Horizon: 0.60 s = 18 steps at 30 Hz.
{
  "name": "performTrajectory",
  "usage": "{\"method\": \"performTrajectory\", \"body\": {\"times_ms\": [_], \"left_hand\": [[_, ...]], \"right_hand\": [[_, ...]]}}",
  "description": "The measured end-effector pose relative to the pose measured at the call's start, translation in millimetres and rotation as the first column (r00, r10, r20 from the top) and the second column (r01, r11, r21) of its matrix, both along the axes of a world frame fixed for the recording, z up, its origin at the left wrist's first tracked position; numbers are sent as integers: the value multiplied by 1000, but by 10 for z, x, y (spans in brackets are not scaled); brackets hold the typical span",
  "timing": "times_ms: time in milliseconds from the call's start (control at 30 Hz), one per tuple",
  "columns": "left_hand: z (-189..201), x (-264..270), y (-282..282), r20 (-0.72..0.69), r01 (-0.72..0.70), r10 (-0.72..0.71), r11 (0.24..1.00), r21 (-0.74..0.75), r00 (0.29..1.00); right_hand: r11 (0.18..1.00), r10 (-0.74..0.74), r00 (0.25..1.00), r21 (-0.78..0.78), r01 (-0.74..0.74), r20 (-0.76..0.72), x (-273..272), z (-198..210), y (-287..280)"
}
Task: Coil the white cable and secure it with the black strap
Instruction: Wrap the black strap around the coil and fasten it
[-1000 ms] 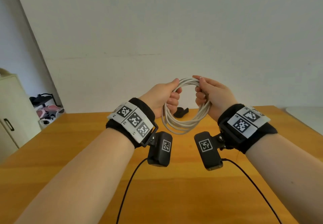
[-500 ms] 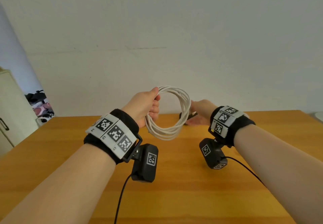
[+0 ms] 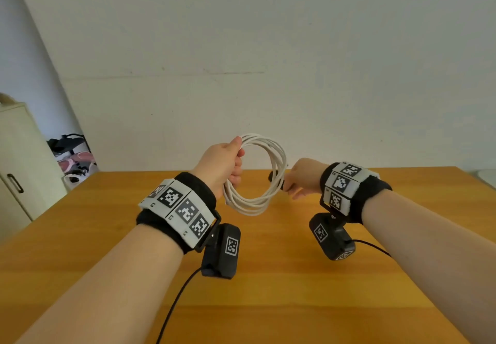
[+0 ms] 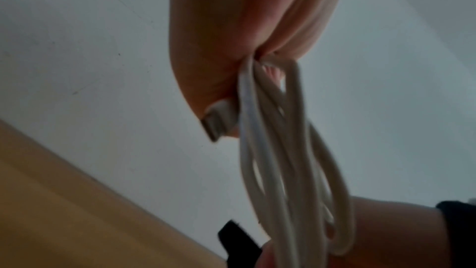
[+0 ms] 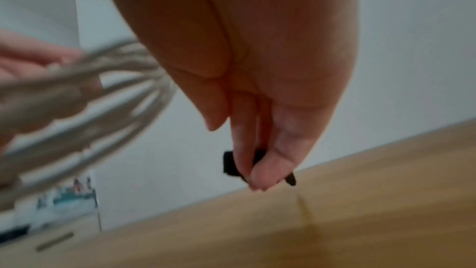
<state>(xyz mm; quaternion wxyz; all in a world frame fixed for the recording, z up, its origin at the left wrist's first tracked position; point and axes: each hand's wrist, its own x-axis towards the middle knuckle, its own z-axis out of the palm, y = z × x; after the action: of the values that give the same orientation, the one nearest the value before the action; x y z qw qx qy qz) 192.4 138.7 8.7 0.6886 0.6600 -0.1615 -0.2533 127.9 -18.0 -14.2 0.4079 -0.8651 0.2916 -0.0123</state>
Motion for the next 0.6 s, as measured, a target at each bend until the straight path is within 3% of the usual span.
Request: {"method": "performTrajectory", "body": {"times_ms": [100, 200, 333, 467, 600], "left_hand": [[15, -174, 36, 70, -44, 43, 999, 9, 997], [14, -374, 48, 177, -93, 86, 995, 34, 981], [-16, -629, 20, 258, -144, 130, 989, 37, 957], [-94, -846, -65, 218, -131, 128, 991, 1, 968], [-178, -942, -184, 179, -122, 126, 992, -36, 976]], "right_hand": [[989, -60, 986, -124, 80, 153, -275, 98, 42], [966, -129, 921, -163, 200, 368, -626, 158, 88], [963, -267, 801, 115, 244, 535, -1009, 167, 102], [912, -373, 695, 381, 153, 615, -1256, 142, 135], [838, -444, 625, 545, 34, 643, -1346, 62, 130]]}}
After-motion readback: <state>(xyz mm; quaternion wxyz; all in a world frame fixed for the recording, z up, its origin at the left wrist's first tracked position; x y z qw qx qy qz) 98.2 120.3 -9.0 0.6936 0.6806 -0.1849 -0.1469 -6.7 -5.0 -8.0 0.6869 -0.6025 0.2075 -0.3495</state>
